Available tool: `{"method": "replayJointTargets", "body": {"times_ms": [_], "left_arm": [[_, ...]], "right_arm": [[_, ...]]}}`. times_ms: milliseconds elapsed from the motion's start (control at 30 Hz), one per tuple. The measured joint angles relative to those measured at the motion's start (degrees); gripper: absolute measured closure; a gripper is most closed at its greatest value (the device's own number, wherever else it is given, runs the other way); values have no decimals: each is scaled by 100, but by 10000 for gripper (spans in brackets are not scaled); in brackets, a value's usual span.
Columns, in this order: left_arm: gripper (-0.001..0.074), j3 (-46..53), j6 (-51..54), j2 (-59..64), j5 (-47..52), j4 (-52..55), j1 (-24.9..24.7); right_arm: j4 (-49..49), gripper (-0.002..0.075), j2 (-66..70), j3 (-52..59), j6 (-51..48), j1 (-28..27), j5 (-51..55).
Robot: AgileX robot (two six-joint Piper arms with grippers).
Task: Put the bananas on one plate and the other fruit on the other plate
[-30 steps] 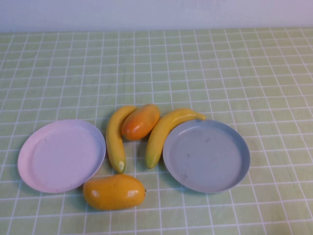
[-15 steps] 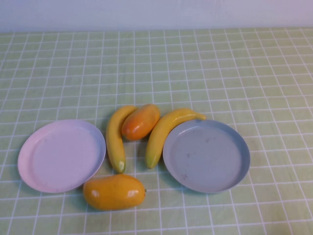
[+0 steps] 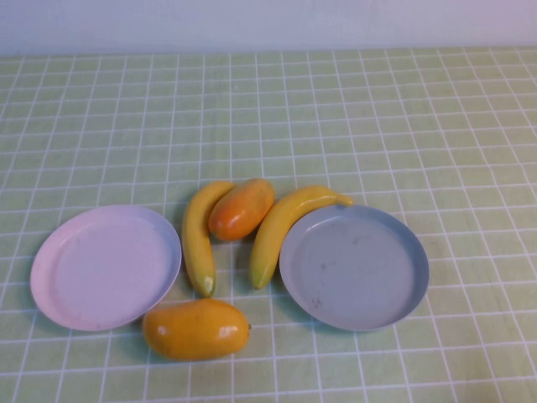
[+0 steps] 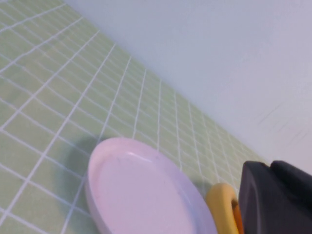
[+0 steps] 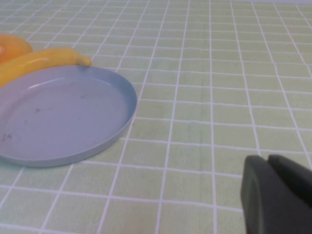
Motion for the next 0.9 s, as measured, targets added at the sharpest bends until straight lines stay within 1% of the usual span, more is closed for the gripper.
{"method": "replayJointTargets", "body": {"times_ms": [100,167,267,367,467,567,667,800,900], "left_arm": [[735,0,-73,0,-246,-24,0],[735,-118,-85,0,-124,-36,0],[735,-795,-69,178,524,-36,0],[735,-1619,342,696,1392,-93,0],[735,-2349,1168,1339,2276,-332,0],[735,-2947,2131,2063,2991,-809,0],[735,-3368,3080,2774,3425,-1281,0],[735,-3822,4241,3867,3845,-1632,0],[735,-4150,5519,4739,4161,-1968,0]], "right_arm": [[0,741,0,0,0,0,0],[0,741,0,0,0,0,0],[0,741,0,0,0,0,0],[0,741,0,0,0,0,0],[0,741,0,0,0,0,0],[0,741,0,0,0,0,0],[0,741,0,0,0,0,0],[0,741,0,0,0,0,0],[0,741,0,0,0,0,0]]}}
